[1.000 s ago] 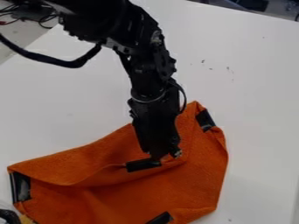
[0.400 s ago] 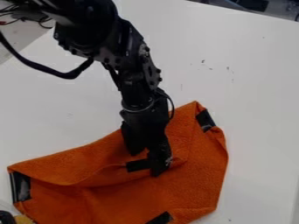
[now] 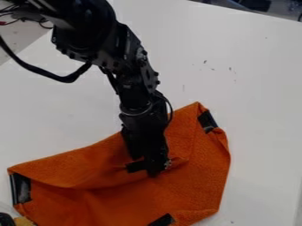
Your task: Unfold the cloth from bottom to top
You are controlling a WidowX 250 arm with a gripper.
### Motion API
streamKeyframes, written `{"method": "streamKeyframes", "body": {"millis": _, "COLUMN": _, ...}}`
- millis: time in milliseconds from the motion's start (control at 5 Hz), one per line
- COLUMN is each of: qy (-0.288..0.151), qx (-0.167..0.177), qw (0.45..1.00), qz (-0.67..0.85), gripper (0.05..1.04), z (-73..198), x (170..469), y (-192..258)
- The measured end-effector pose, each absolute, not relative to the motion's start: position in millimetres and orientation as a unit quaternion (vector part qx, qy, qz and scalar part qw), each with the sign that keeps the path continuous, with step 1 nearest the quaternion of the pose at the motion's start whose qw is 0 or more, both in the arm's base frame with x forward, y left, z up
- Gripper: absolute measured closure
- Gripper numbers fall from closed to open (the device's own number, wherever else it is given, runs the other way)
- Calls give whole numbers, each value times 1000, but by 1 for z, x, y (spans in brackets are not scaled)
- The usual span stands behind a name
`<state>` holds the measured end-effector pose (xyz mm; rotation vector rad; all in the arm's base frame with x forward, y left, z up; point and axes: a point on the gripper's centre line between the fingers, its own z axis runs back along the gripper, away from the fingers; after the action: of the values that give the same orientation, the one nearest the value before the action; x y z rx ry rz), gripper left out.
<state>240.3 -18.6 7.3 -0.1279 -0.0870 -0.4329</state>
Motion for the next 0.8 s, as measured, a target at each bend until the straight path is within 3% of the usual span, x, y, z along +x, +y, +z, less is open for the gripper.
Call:
{"method": "streamKeyframes", "body": {"millis": 200, "qy": -36, "qx": -61, "qw": 976, "qz": -208, "gripper": 729, "z": 7, "x": 238, "y": -17}}
{"method": "streamKeyframes", "body": {"millis": 400, "qy": -37, "qx": -55, "qw": 976, "qz": -209, "gripper": 910, "z": 10, "x": 239, "y": -18}}
{"method": "streamKeyframes", "body": {"millis": 600, "qy": -45, "qx": -46, "qw": 975, "qz": -212, "gripper": 994, "z": 18, "x": 239, "y": -21}}
{"method": "streamKeyframes", "body": {"millis": 800, "qy": -54, "qx": -32, "qw": 973, "qz": -221, "gripper": 1002, "z": 28, "x": 241, "y": -24}}
